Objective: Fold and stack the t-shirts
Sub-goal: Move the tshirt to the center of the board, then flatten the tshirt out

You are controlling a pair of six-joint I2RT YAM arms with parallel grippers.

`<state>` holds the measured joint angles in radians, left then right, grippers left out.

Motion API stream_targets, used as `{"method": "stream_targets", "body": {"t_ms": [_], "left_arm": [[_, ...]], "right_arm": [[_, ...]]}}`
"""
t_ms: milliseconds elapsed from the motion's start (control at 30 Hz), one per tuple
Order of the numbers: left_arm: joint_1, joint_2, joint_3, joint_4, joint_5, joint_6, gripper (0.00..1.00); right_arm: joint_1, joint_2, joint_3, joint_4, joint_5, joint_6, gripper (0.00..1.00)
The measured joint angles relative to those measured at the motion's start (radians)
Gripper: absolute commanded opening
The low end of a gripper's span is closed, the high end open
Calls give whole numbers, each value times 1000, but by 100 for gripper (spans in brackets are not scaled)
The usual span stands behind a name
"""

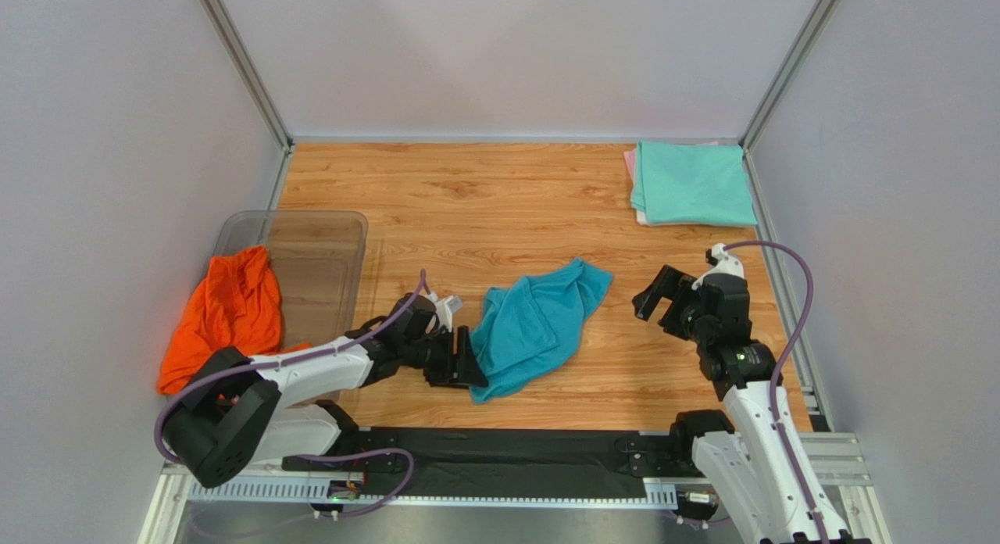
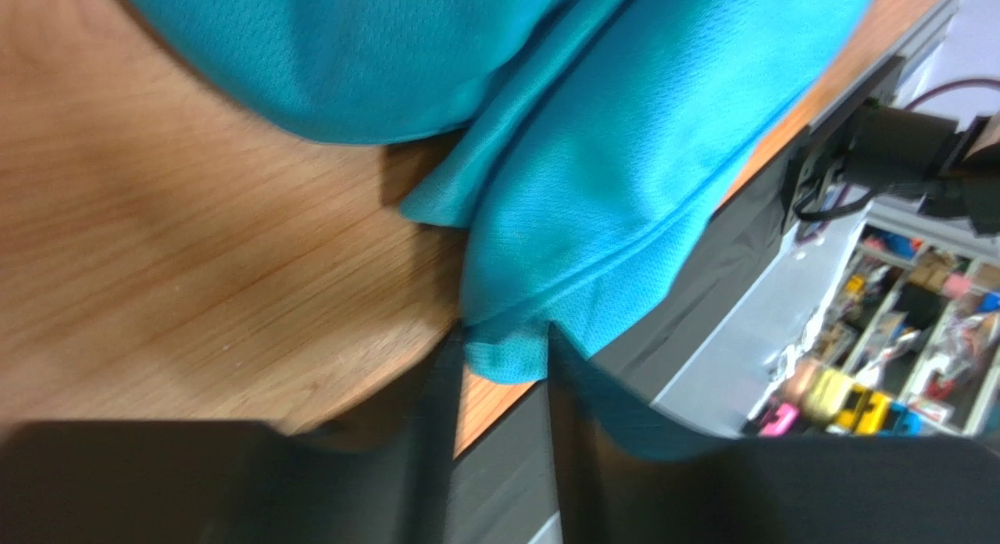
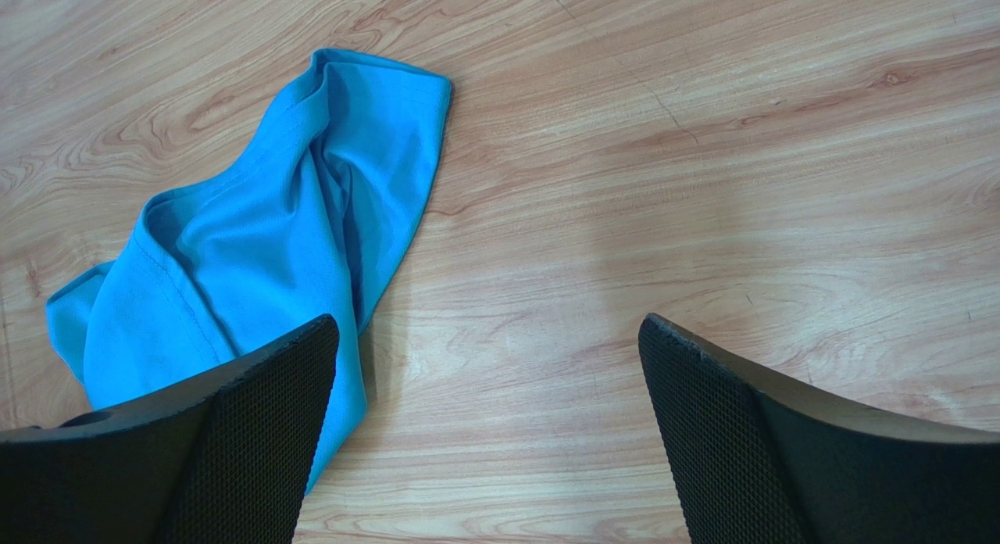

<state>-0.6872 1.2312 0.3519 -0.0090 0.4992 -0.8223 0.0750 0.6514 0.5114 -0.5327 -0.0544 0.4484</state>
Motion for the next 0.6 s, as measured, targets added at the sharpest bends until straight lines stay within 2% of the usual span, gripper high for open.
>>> {"method": "stream_targets", "body": {"t_ms": [100, 133, 200, 433, 600], "left_arm": [[0, 19, 0, -8, -7, 10, 16], [-1, 24, 0, -8, -8, 12, 8], [0, 35, 0, -3, -8, 14, 0], [-1, 10, 0, -21, -29, 20, 0], [-1, -175, 1, -158, -147, 36, 0]], "right_arm": [[0, 0, 0, 0, 0, 0, 100], [0, 1, 0, 0, 0, 0, 100], [0, 2, 0, 0, 0, 0, 100], [0, 4, 0, 1, -5, -2, 100], [8, 44, 0, 30, -54, -23, 100]]}}
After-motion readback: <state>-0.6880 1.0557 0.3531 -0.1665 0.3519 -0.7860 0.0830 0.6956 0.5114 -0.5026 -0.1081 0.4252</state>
